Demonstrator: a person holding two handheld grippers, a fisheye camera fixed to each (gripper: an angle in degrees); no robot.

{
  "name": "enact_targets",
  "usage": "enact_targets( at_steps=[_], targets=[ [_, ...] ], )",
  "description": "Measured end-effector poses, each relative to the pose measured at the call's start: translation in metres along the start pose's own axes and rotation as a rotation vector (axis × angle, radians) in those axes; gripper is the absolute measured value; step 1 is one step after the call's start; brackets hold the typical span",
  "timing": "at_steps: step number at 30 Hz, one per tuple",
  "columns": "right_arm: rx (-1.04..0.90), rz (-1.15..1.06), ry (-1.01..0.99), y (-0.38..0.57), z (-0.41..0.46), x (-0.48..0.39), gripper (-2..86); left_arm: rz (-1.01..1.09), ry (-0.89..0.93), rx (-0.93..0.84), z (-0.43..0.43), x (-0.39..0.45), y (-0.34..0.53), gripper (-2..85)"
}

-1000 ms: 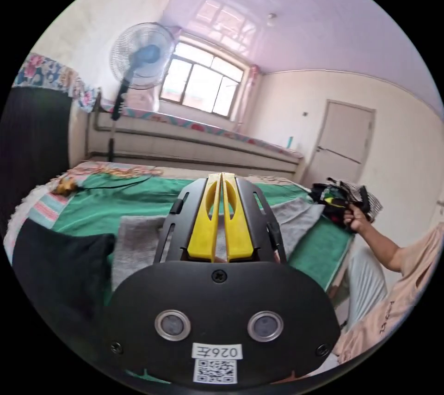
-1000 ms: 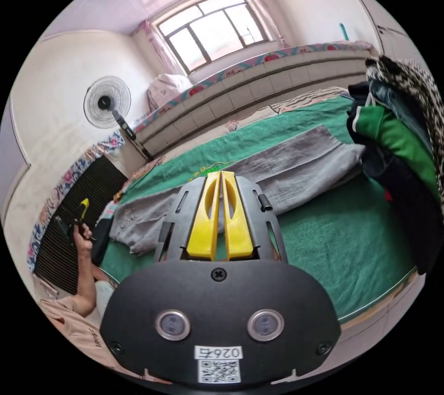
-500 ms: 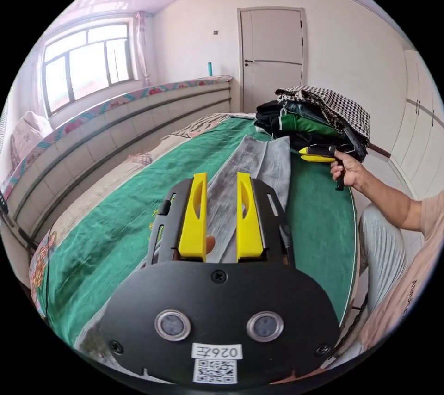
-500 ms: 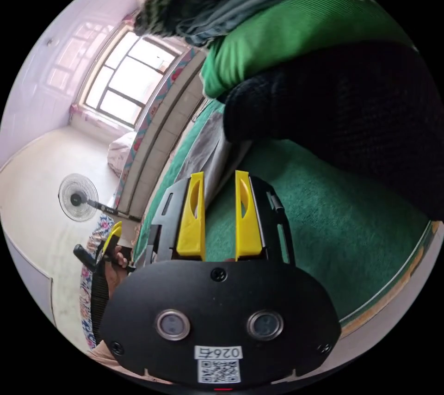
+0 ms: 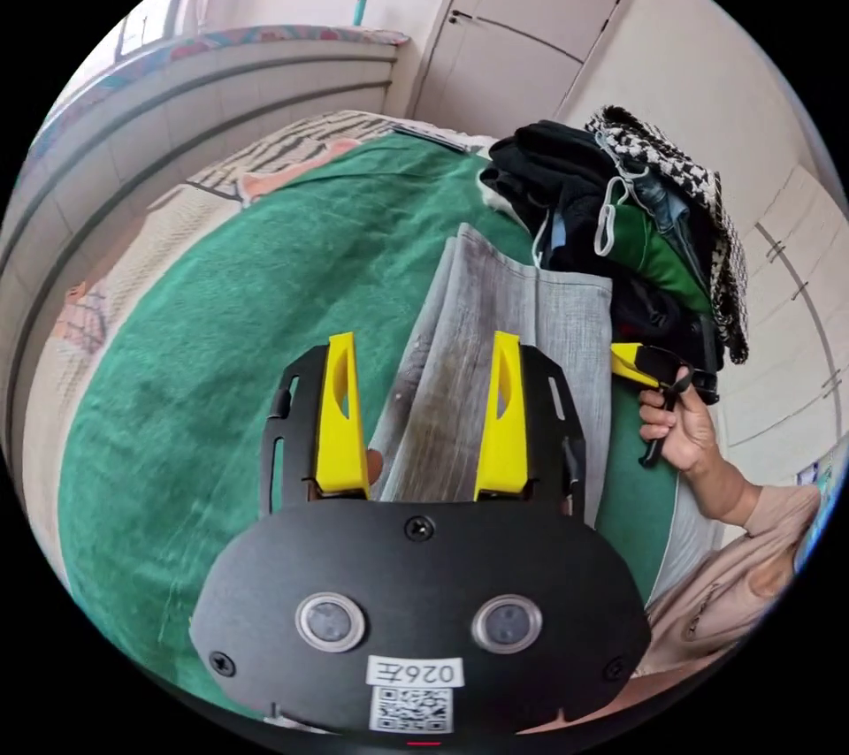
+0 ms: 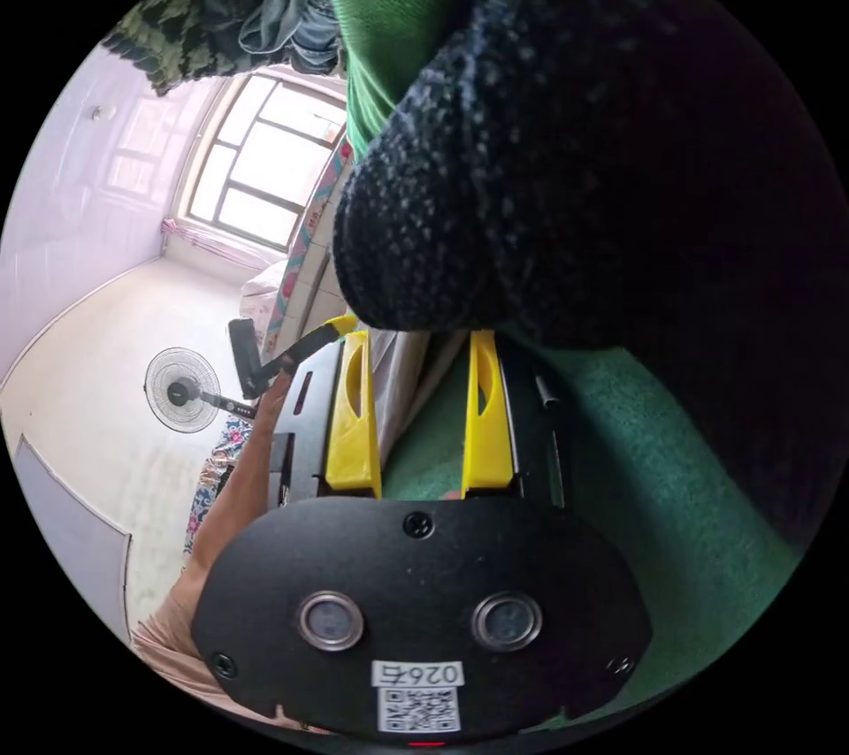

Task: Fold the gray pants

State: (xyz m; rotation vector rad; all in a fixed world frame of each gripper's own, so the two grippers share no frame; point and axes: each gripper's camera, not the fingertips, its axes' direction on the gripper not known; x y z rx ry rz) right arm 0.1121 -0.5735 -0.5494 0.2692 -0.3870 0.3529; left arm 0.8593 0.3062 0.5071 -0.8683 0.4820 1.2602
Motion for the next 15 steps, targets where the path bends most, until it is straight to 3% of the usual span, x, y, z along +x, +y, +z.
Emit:
enact_targets(
  at_steps=[6,11,15],
  targets=[
    [0.051,0.016,-0.099,0.008,-0.001,-0.021,9.5,-0.004,0.1,-0.097,0.035,-0.033,-0.05,15.3],
    [0.037,0.02,-0.088,0.043,-0.018,-0.027,0.8,-0.053,0.118,-0.127,0.04,-0.057,-0.064,6.6],
    [0.042,0.017,-0.091,0.088,-0.026,-0.018,-0.1,0.004,0.128,-0.124,0.045,-0.062,-0.07,9.0]
  ],
)
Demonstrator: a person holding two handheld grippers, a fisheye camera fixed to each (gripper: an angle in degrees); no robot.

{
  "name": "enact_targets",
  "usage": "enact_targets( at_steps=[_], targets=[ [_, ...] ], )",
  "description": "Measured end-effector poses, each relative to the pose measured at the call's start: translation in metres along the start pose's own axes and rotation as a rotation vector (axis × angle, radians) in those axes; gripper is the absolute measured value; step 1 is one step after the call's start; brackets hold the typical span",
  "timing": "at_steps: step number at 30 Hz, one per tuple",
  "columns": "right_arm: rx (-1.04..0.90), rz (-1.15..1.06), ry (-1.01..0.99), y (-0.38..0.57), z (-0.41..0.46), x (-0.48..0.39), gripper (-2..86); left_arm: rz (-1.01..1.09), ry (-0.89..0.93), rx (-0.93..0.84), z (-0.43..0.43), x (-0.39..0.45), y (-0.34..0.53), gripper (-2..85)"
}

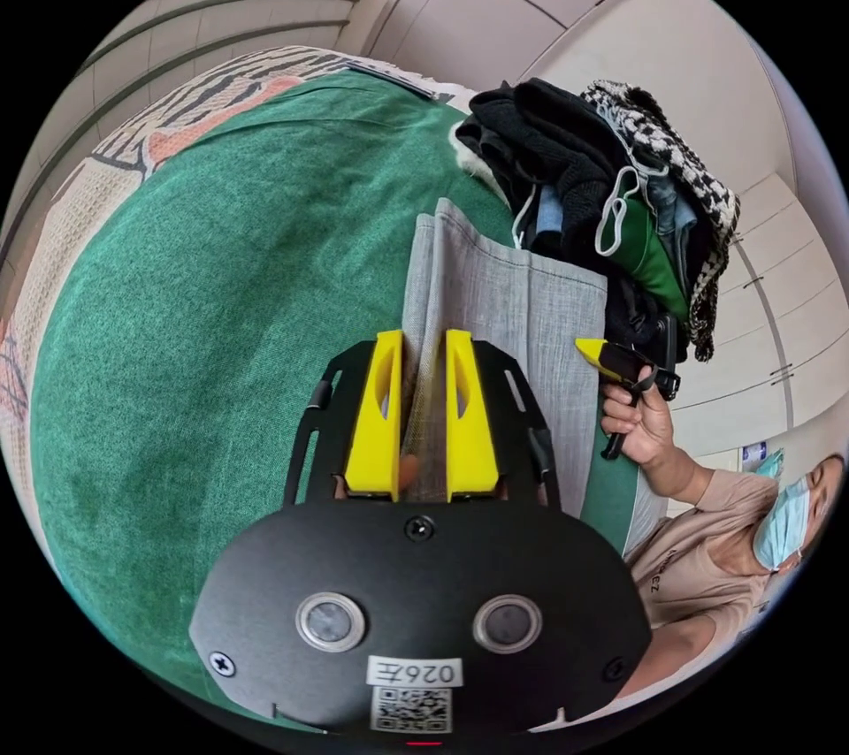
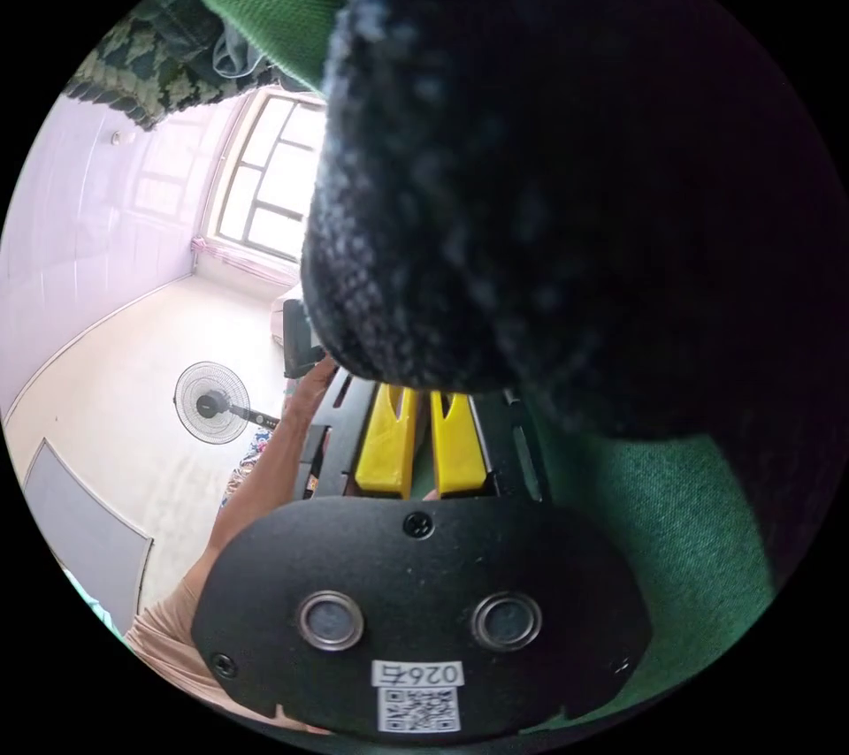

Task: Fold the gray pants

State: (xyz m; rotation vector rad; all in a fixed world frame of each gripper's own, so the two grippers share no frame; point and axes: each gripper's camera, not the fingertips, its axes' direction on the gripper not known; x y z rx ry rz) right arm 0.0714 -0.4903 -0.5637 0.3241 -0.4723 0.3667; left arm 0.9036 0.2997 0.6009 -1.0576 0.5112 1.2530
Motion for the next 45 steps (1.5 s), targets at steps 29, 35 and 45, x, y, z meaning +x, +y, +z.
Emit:
enact_targets(
  at_steps=[29,35,45],
  targets=[
    [-0.251,-1.089,-0.103,0.838,0.032,0.03,-1.2,0.148,0.036,0.345,-0.247,-0.008,0.277,0.3],
    [-0.572,-1.285,0.007,1.047,0.16,0.14,-1.0,-0.195,0.047,0.379,-0.241,-0.065,0.413,1.7],
    [-1.092,-1.165,-0.256,1.069,0.193,0.297,5.2,-0.507,-0.147,0.534,-0.31,-0.034,0.526,-0.7]
  ],
)
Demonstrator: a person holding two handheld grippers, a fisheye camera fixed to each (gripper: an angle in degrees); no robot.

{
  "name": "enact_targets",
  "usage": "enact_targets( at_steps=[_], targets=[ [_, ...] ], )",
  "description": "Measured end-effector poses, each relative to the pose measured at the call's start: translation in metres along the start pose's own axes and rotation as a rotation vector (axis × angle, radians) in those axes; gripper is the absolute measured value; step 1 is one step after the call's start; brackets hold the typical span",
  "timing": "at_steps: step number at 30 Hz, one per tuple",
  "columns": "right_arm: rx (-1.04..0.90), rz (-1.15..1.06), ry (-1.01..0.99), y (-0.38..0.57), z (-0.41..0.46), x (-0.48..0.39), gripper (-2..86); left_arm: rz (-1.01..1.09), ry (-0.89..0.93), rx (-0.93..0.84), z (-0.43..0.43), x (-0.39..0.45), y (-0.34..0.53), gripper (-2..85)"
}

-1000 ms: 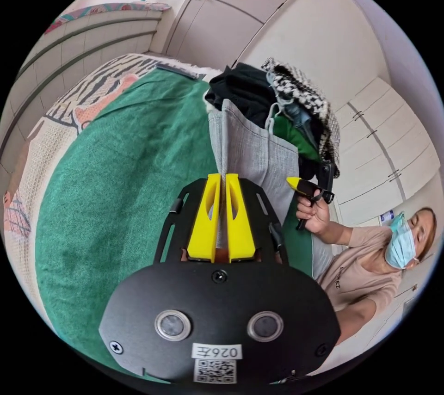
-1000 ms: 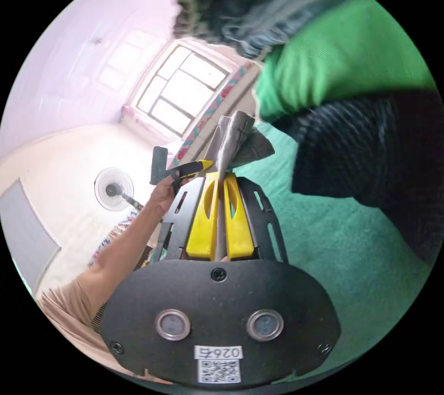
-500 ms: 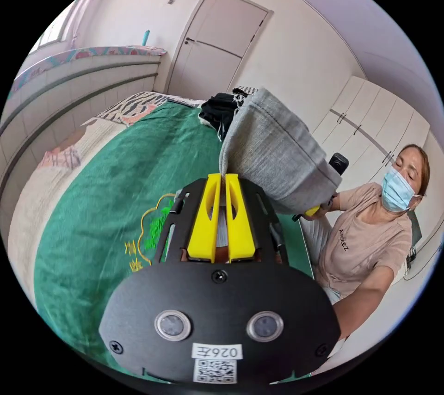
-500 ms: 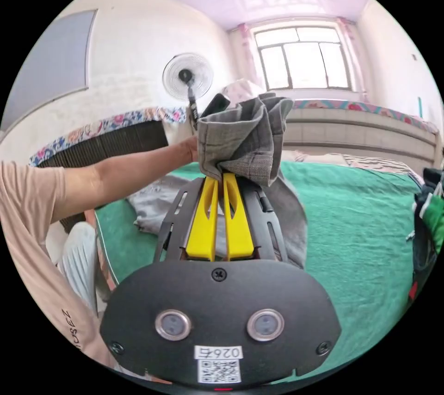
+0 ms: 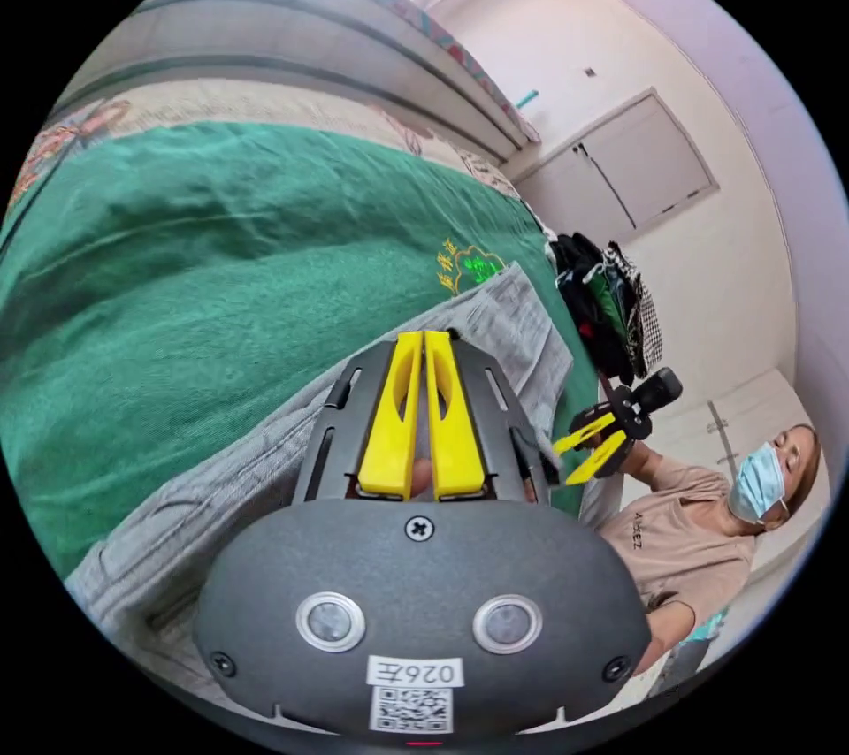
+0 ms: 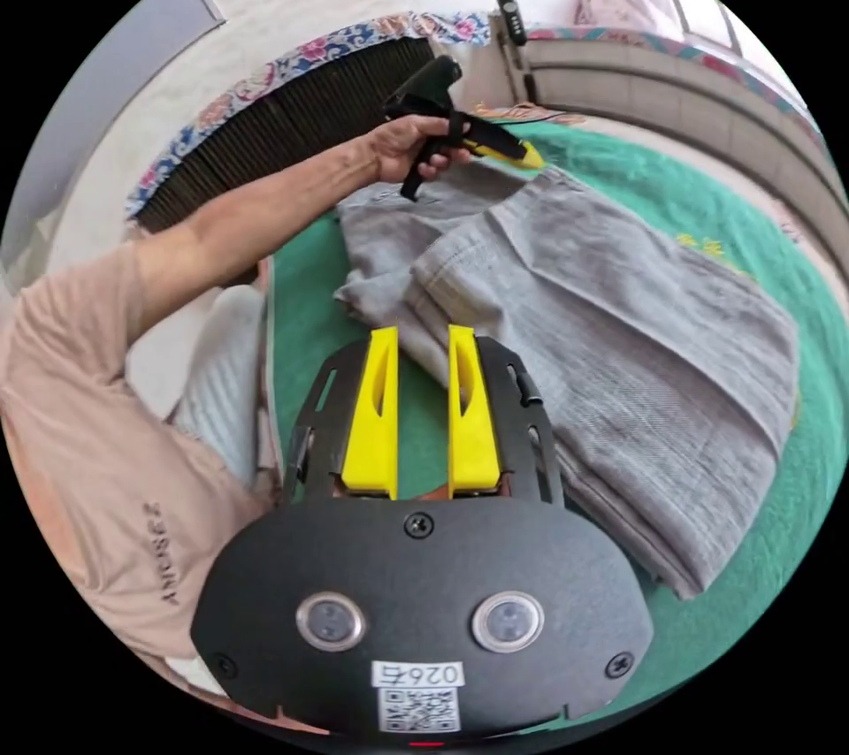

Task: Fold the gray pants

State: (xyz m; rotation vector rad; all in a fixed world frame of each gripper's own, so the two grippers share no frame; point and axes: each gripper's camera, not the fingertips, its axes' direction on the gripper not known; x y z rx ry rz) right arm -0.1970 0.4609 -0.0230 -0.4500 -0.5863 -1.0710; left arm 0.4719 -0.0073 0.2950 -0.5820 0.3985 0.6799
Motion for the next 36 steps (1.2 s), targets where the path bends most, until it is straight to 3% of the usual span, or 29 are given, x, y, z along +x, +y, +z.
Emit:
enact_targets(
  at_steps=[2,5,7,8,9,12,14,17,20,22,24,25,31,36],
  targets=[
    [0.051,0.026,0.005,0.023,-0.029,0.025,3.9,0.098,-0.008,0.028,-0.003,0.04,0.0,-0.9],
    [0.13,0.176,0.215,0.078,-0.088,0.093,0.9,0.271,-0.074,-0.027,0.023,0.109,0.002,-0.9],
    [-0.032,0.306,0.429,0.12,-0.102,0.161,-0.4,0.363,-0.202,-0.237,0.064,0.136,0.007,-1.0],
    [-0.116,0.32,0.414,0.129,-0.1,0.18,-0.5,0.39,-0.313,-0.507,0.103,0.139,0.014,-1.0],
    [-0.188,0.346,0.32,0.148,-0.108,0.211,-0.7,0.402,-0.347,-0.554,0.117,0.144,0.019,-0.9],
    [0.05,0.432,0.161,0.204,-0.192,0.261,-0.8,0.305,-0.312,-0.488,0.096,0.158,0.006,-1.0],
    [0.127,0.49,0.177,0.234,-0.236,0.29,-0.6,0.299,-0.253,-0.346,0.078,0.179,-0.004,-1.0],
    [0.131,0.601,0.217,0.278,-0.272,0.346,1.2,0.348,-0.19,-0.243,0.085,0.225,-0.021,-1.0],
    [0.079,0.65,0.109,0.301,-0.271,0.401,4.9,0.413,-0.15,-0.309,0.141,0.265,-0.033,-1.0],
    [0.017,0.657,0.044,0.309,-0.26,0.438,5.0,0.432,-0.193,-0.372,0.184,0.278,-0.035,-1.0],
    [-0.081,0.622,0.09,0.31,-0.257,0.455,3.7,0.419,-0.392,-0.54,0.247,0.274,-0.027,-1.0],
    [-0.088,0.611,0.092,0.313,-0.268,0.465,3.4,0.417,-0.399,-0.551,0.255,0.273,-0.025,-1.0],
    [-0.019,0.627,0.082,0.349,-0.331,0.501,4.9,0.336,-0.398,-0.321,0.208,0.282,-0.014,-1.0],
    [0.105,0.69,0.031,0.389,-0.38,0.534,7.7,0.213,-0.278,-0.186,0.187,0.284,-0.032,-0.5]
  ],
)
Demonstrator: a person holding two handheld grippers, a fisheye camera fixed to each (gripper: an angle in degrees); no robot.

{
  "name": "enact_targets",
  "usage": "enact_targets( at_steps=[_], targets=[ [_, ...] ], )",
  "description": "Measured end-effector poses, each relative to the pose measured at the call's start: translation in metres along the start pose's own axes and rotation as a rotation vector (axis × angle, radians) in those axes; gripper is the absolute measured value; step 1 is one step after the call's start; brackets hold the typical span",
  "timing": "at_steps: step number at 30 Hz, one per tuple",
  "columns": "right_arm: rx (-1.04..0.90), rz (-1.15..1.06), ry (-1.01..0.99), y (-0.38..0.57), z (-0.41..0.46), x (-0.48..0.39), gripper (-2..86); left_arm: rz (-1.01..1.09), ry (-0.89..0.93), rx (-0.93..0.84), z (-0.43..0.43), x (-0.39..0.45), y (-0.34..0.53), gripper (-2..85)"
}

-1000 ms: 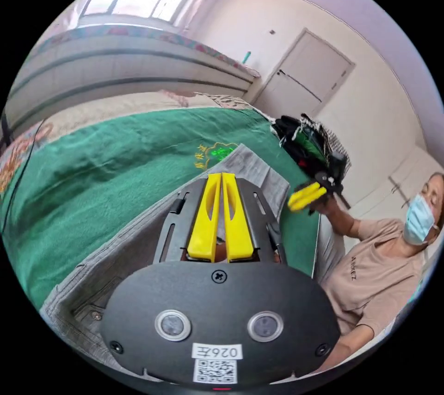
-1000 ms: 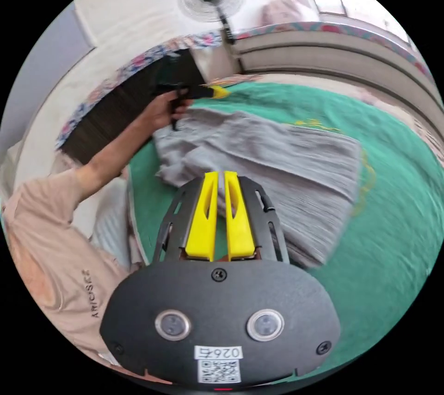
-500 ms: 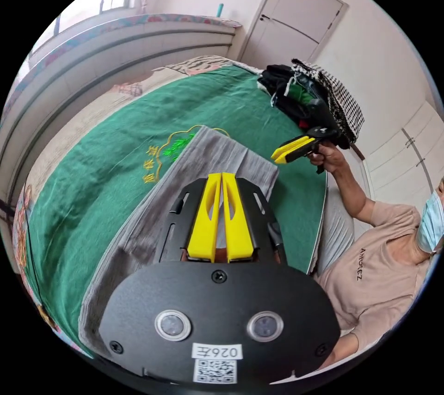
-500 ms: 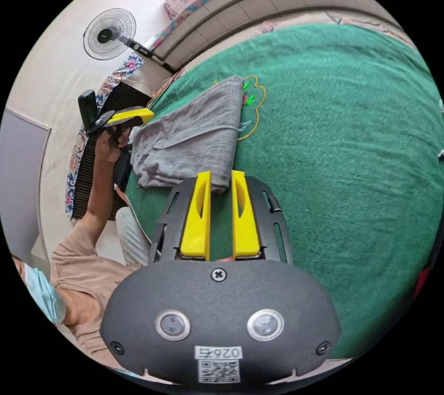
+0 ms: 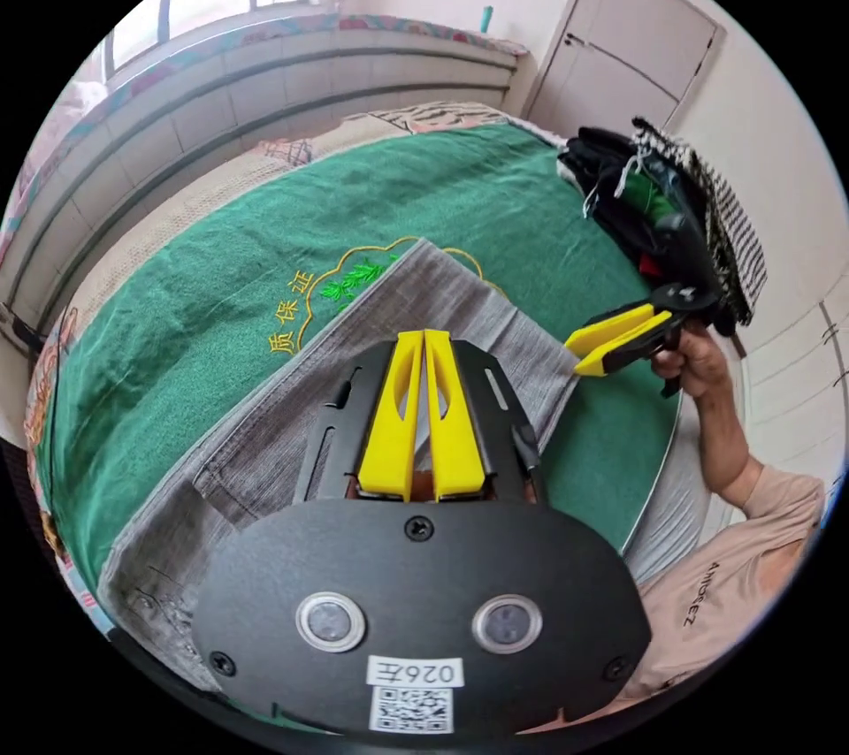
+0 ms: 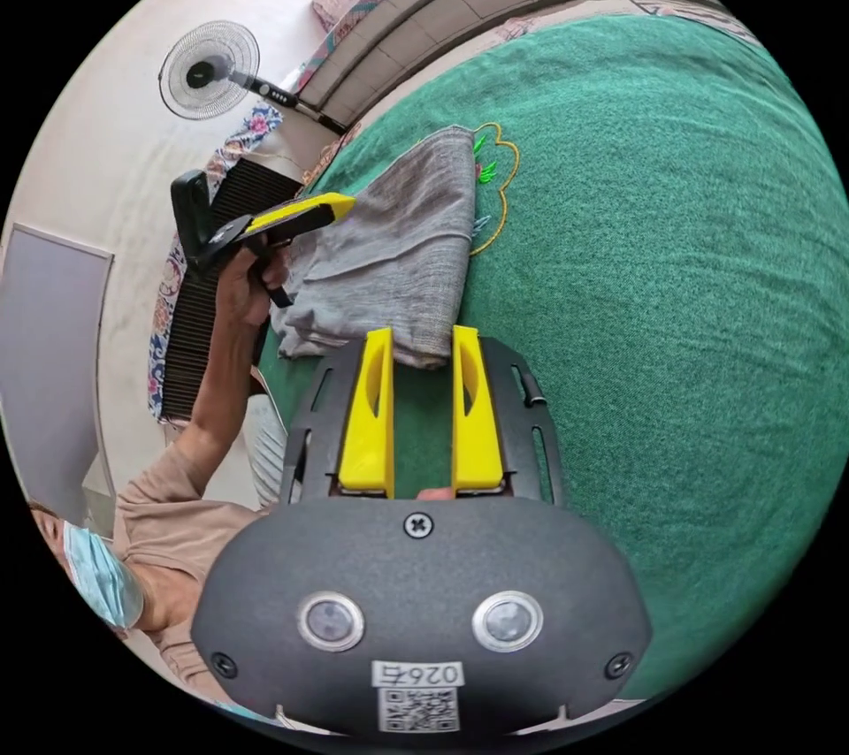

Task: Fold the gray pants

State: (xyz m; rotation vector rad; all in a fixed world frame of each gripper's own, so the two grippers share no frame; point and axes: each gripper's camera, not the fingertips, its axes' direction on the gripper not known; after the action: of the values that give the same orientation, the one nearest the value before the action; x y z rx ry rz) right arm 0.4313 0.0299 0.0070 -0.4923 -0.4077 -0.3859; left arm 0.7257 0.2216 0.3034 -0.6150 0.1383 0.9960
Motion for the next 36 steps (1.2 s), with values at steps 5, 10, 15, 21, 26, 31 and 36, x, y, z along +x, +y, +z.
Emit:
enact_targets(
  at_steps=[5,10,15,21,26,31,36],
  targets=[
    [0.025,0.011,0.038,-0.006,-0.008,0.028,8.9,-0.009,-0.006,-0.129,0.04,0.016,-0.038,4.7],
    [0.019,-0.086,0.15,0.003,-0.014,0.016,5.2,-0.11,0.103,-0.342,0.093,0.012,-0.071,15.9],
    [0.156,-0.275,0.248,0.034,-0.046,-0.042,3.0,-0.14,0.165,-0.472,0.114,0.018,-0.095,25.1],
    [0.19,-0.448,0.454,0.076,-0.043,-0.093,1.4,-0.041,-0.049,-0.594,0.131,0.032,-0.097,15.9],
    [0.183,-0.33,0.315,0.08,-0.088,-0.045,2.2,-0.043,-0.034,-0.557,0.122,0.015,-0.089,10.5],
    [0.181,-0.261,0.192,0.085,-0.121,-0.008,13.0,-0.139,0.098,-0.452,0.108,-0.02,-0.069,6.2],
    [0.137,-0.272,0.199,0.068,-0.092,-0.002,14.8,-0.204,0.104,-0.4,0.1,-0.034,-0.051,5.5]
  ],
)
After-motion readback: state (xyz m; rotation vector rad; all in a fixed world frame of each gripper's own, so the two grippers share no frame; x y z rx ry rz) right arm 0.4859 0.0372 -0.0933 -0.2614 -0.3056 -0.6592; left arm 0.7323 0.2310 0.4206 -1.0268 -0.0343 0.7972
